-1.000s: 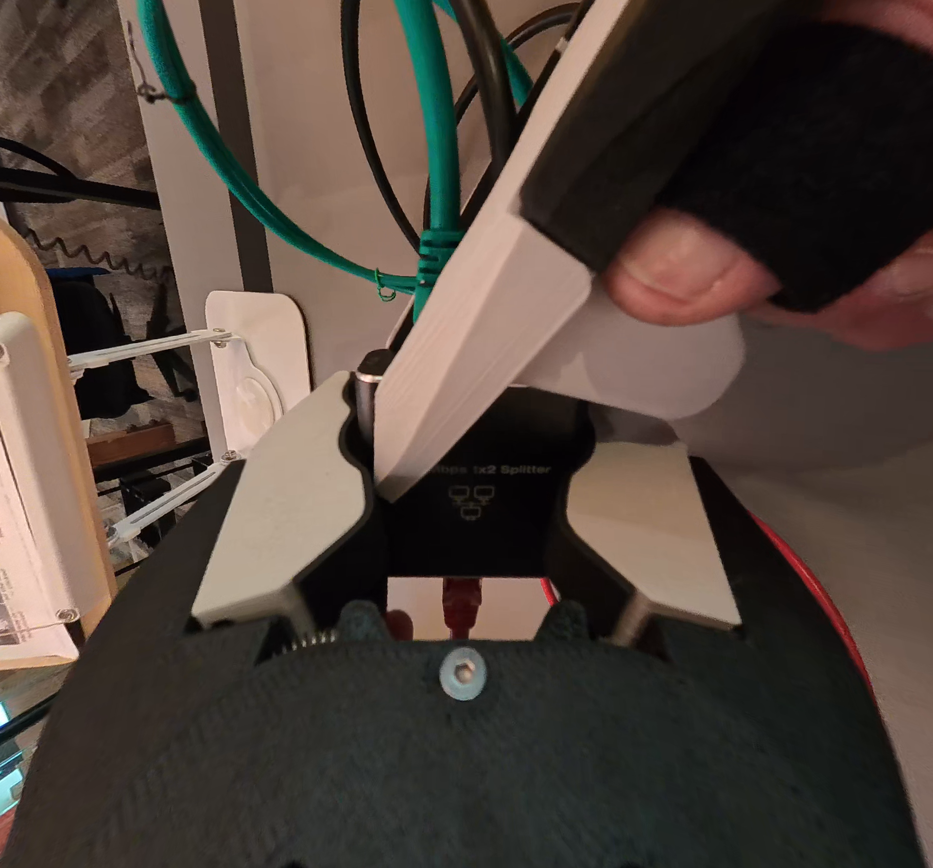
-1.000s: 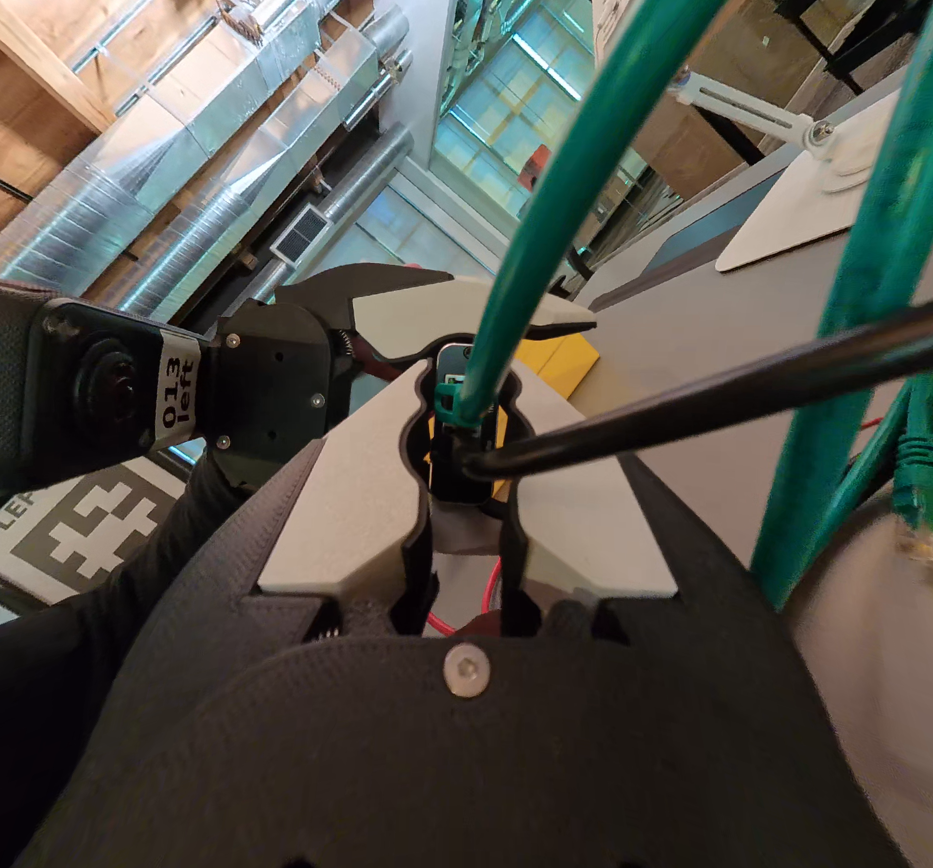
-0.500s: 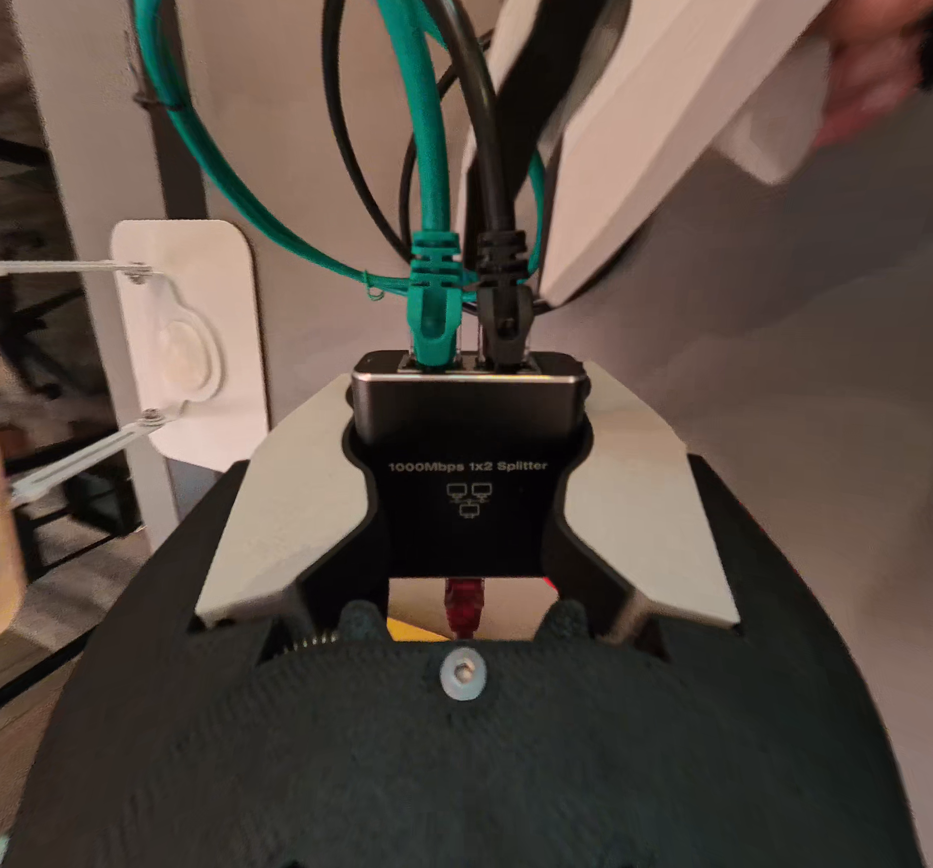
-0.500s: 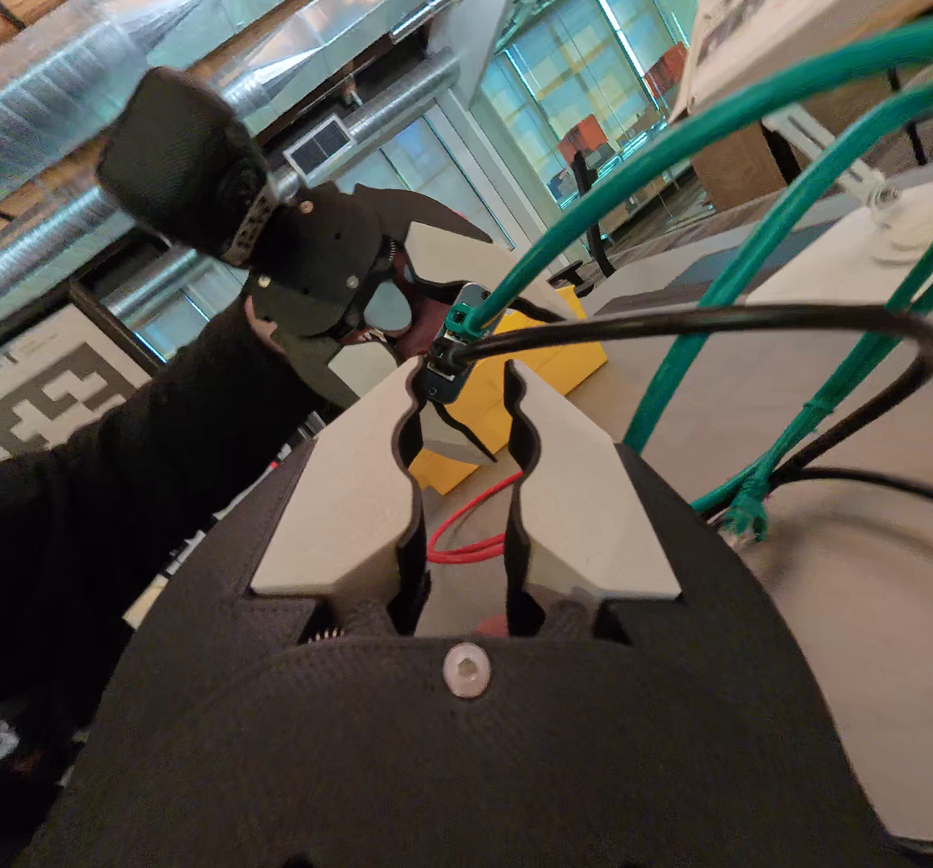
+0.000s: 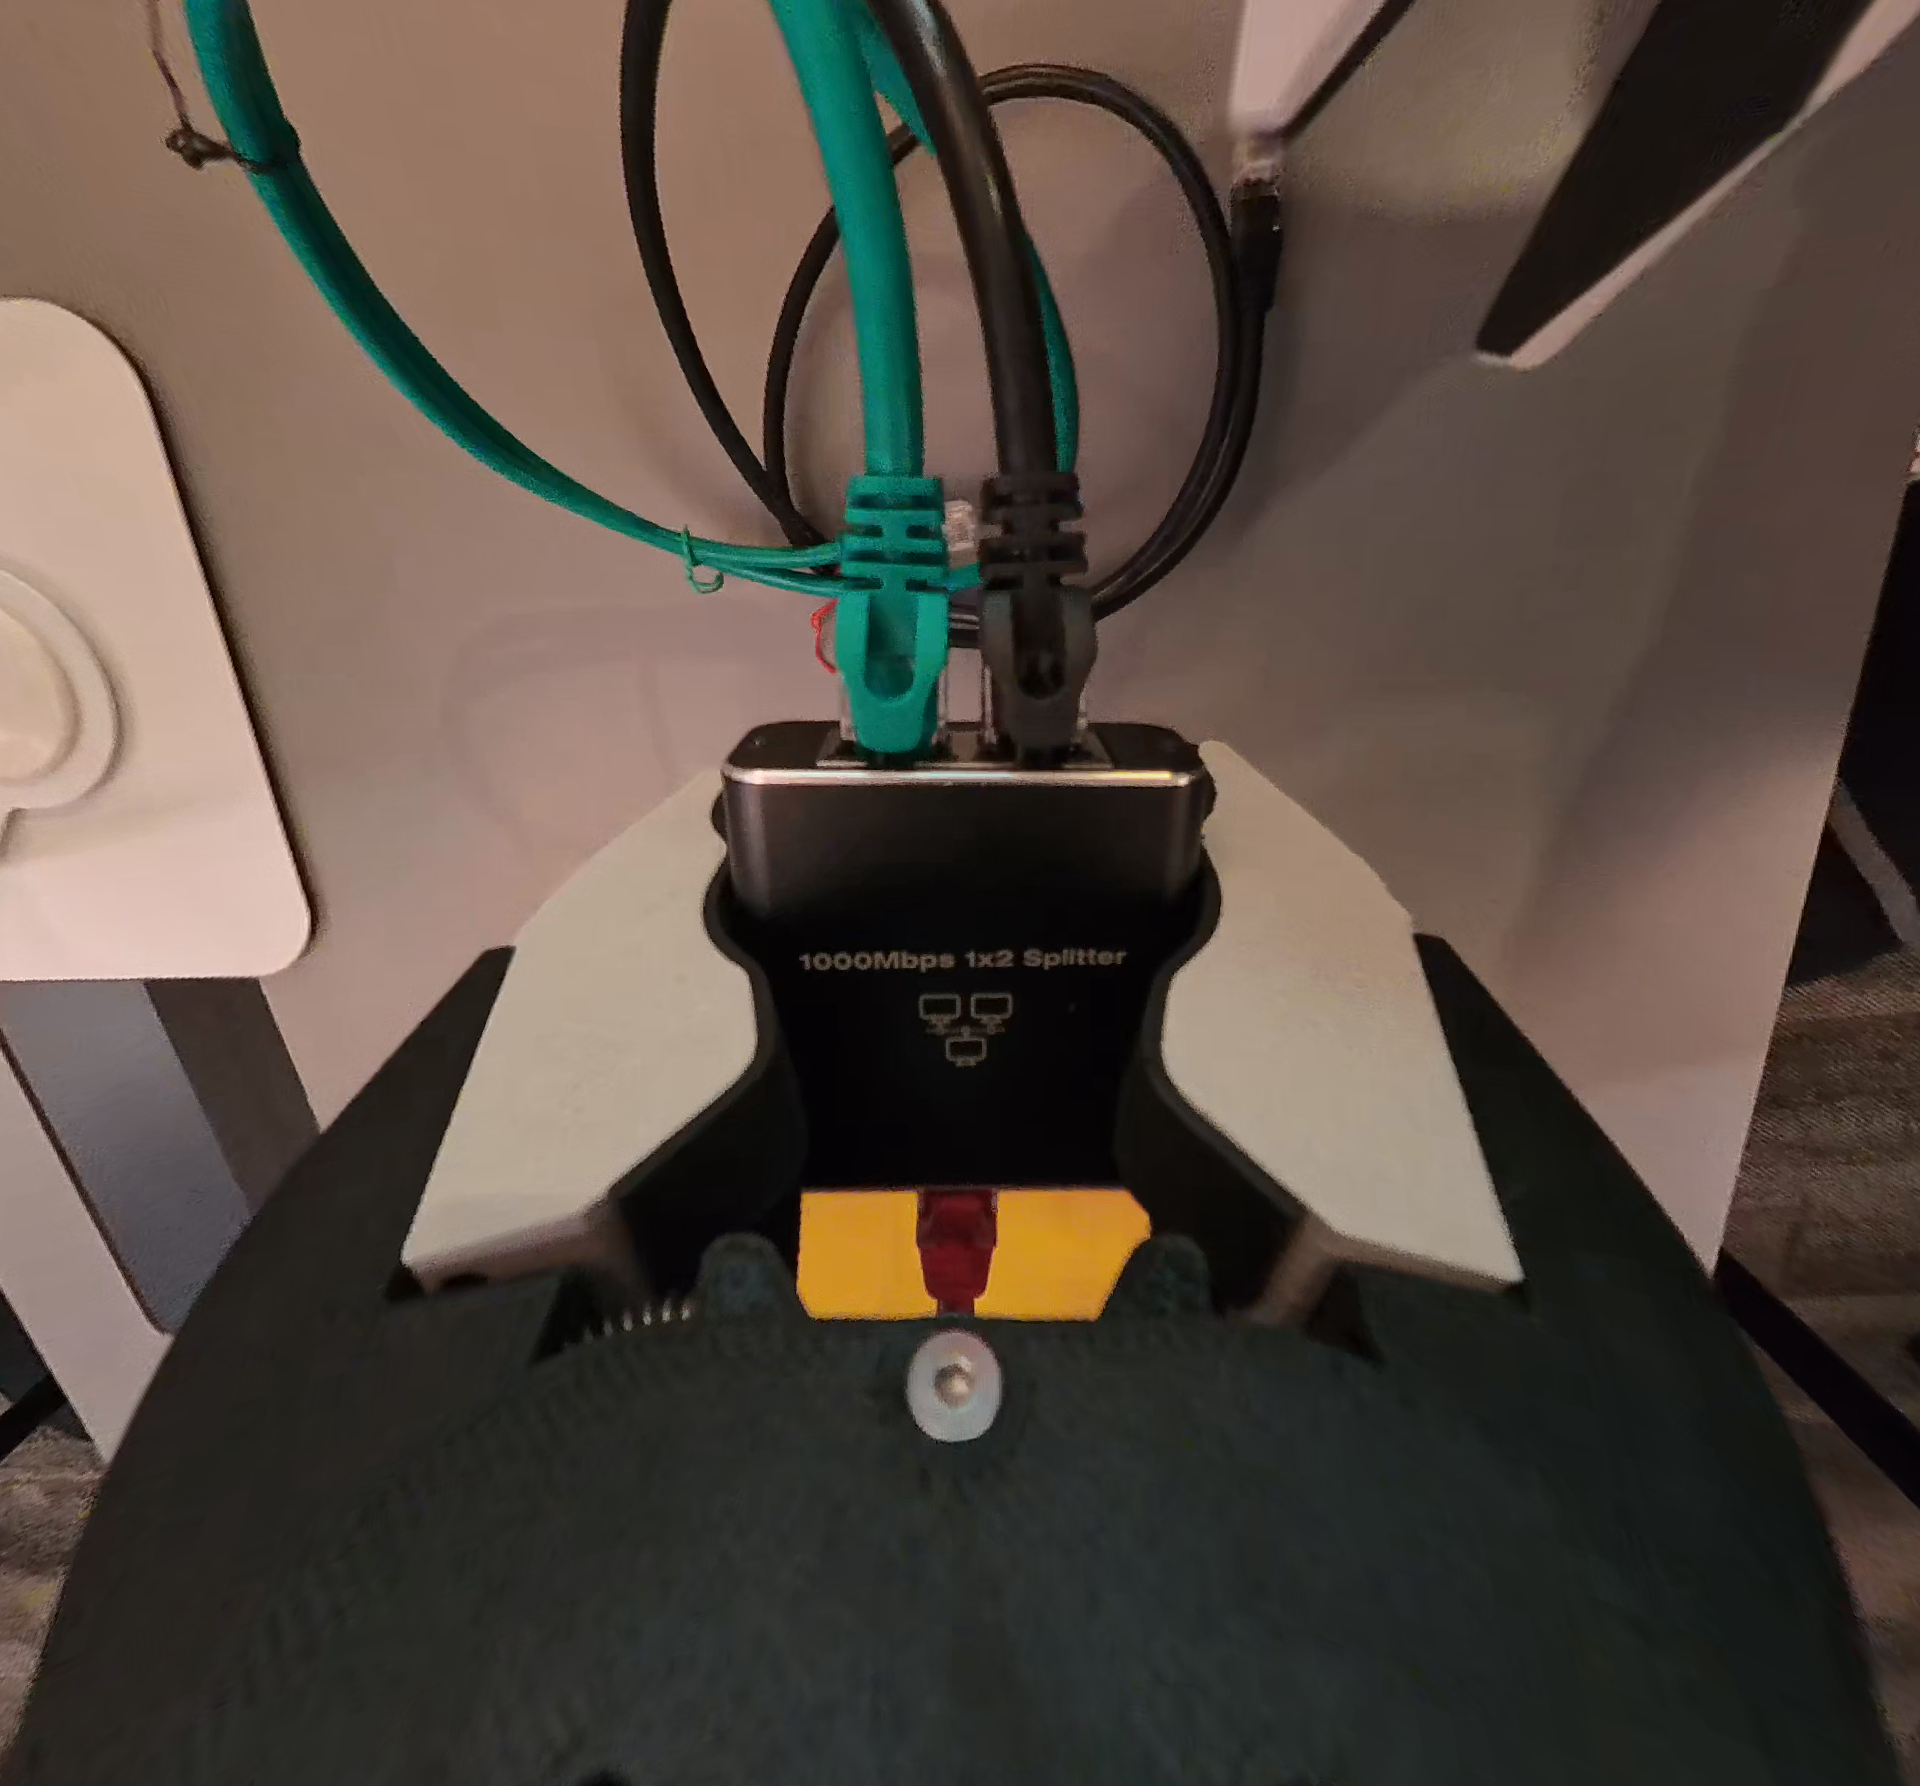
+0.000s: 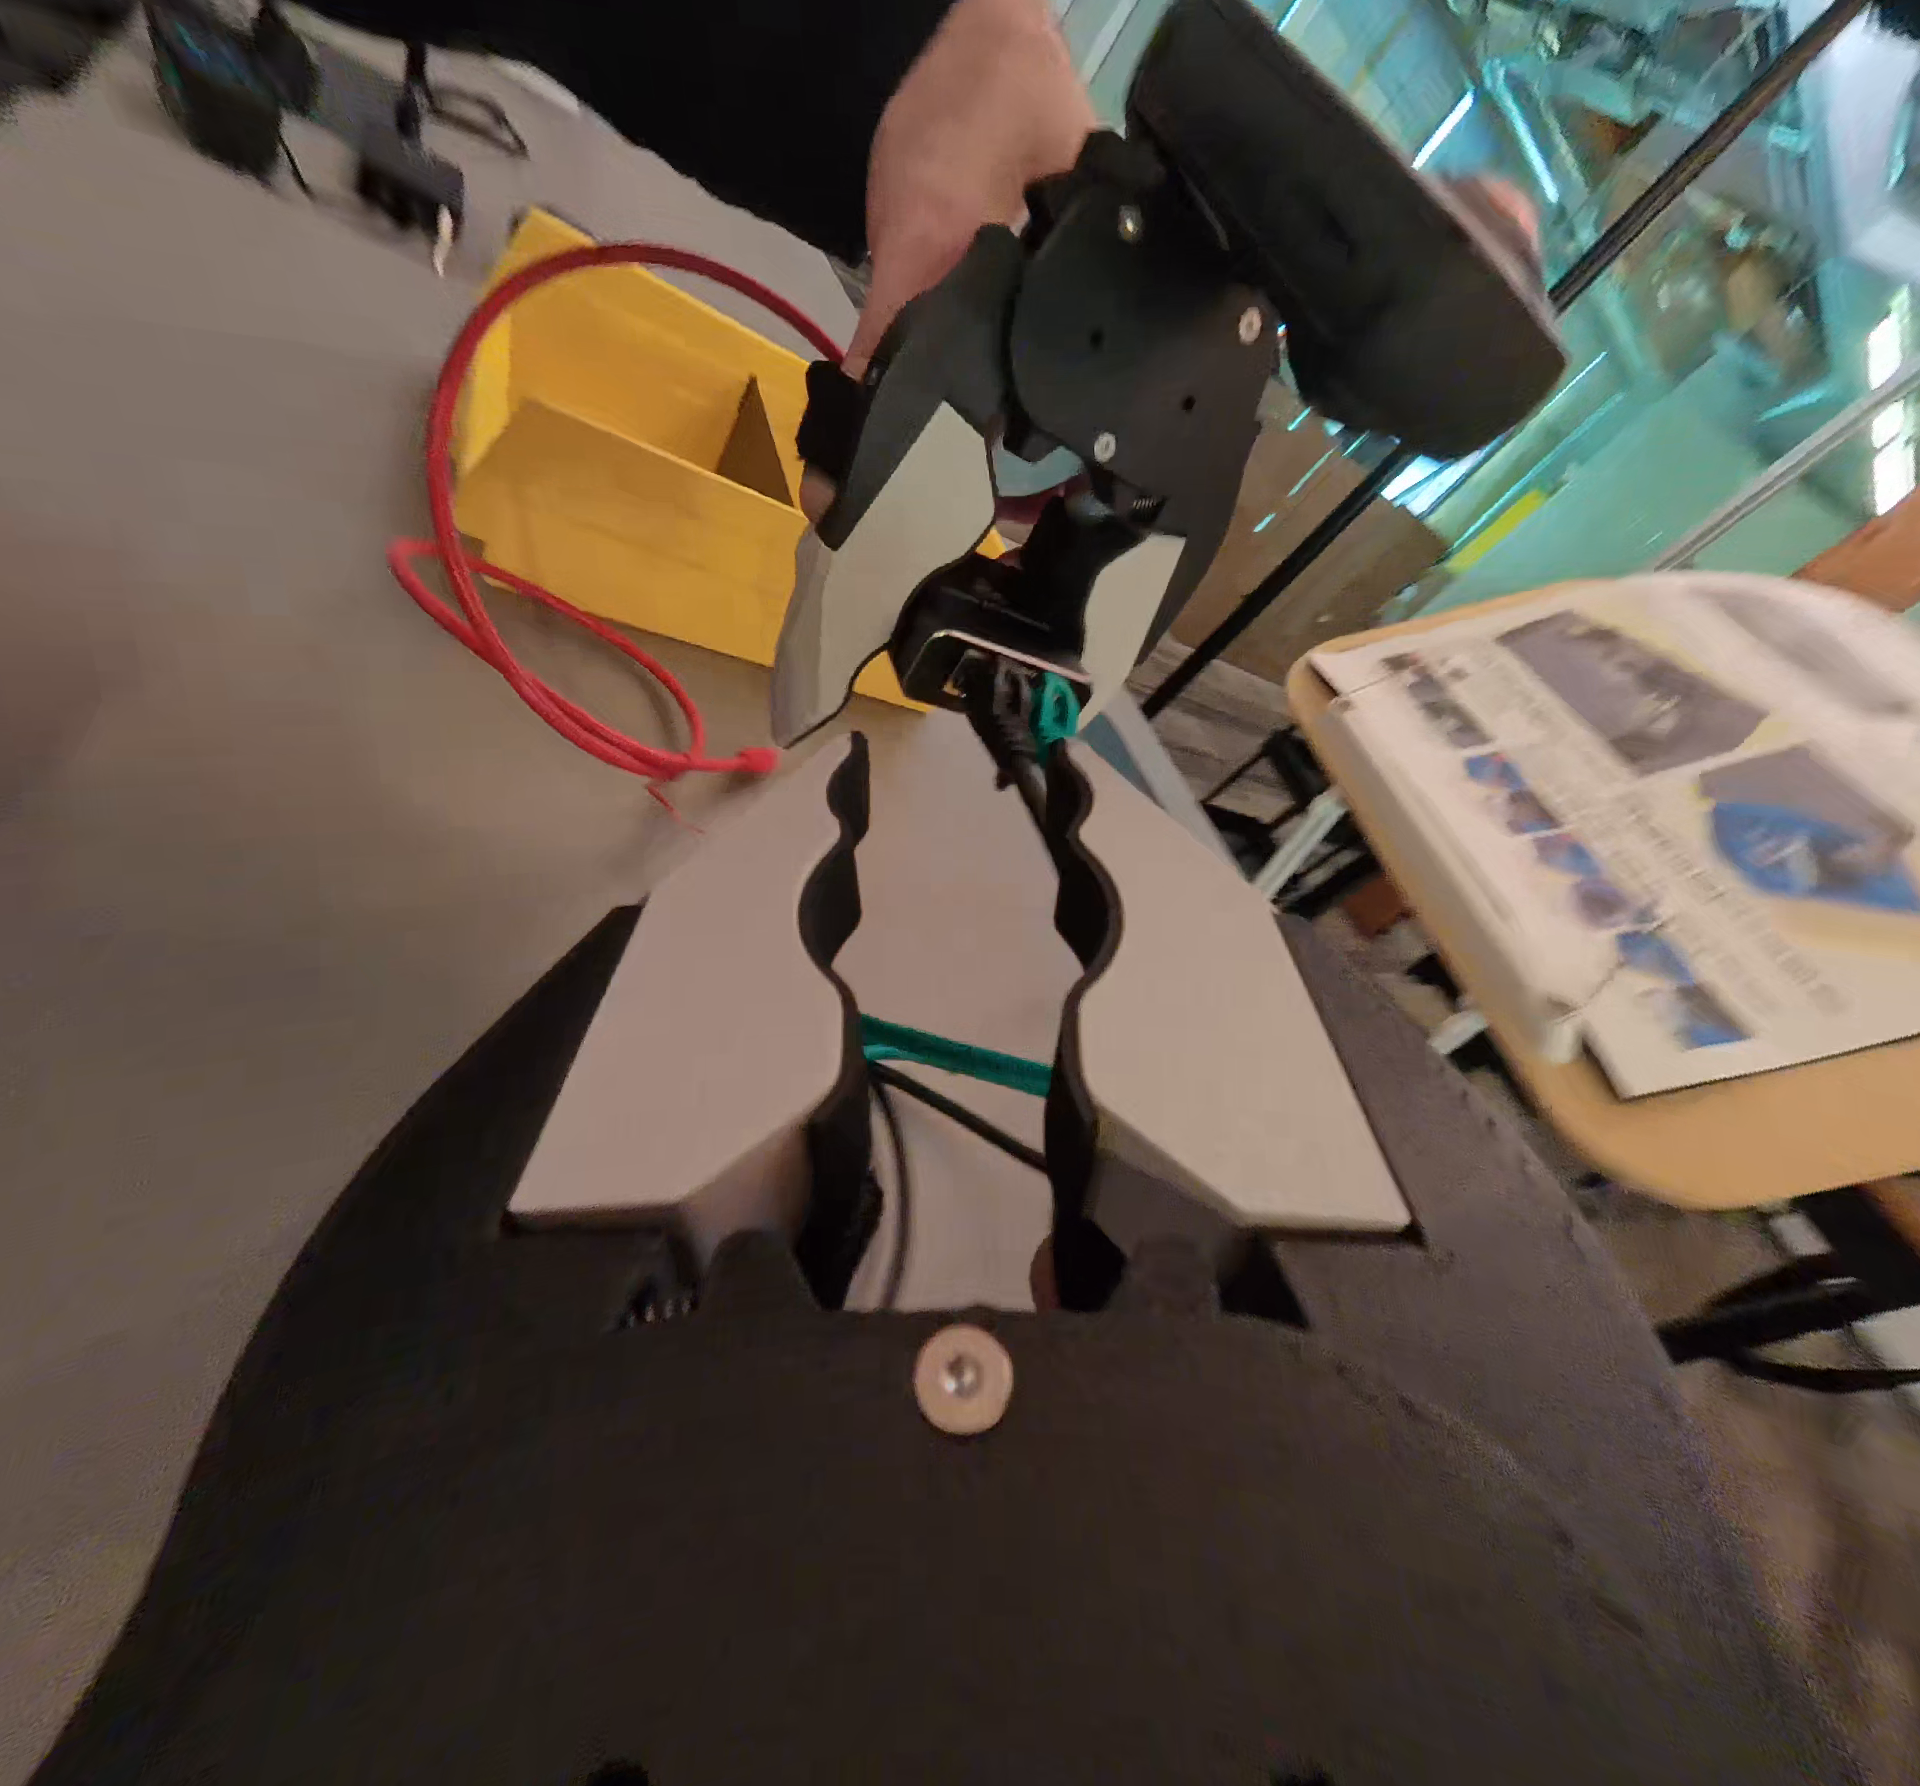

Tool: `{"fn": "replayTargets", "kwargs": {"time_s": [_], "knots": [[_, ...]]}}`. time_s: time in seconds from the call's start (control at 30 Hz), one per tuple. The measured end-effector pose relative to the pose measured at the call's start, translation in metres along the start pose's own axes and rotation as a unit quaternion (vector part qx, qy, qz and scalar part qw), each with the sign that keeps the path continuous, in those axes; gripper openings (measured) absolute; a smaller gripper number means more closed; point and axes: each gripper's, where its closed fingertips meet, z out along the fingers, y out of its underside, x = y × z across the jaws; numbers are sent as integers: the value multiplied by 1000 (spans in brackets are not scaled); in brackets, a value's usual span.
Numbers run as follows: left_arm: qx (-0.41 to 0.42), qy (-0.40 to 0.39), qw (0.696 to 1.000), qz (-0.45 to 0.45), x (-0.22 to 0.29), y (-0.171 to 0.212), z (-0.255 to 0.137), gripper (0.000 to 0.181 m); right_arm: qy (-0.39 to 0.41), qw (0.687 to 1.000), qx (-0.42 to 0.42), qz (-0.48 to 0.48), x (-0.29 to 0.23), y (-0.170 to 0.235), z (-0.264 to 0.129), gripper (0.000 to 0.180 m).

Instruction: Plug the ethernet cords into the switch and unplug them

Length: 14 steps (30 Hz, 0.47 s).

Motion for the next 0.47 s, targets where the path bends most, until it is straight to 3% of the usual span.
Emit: {"fn": "replayTargets", "kwargs": {"time_s": [0.27,0.4,0.47], "knots": [[-28,35,999,-8,5,10,-4,76,12,981,-64,-184,5,-5,29,41],[-37,62,997,-15,11,11,-7,76,10,972,-76,-223,6,-3,41,49],[-39,76,996,-21,13,9,-7,75,4,970,-76,-232,5,-2,45,44]]}}
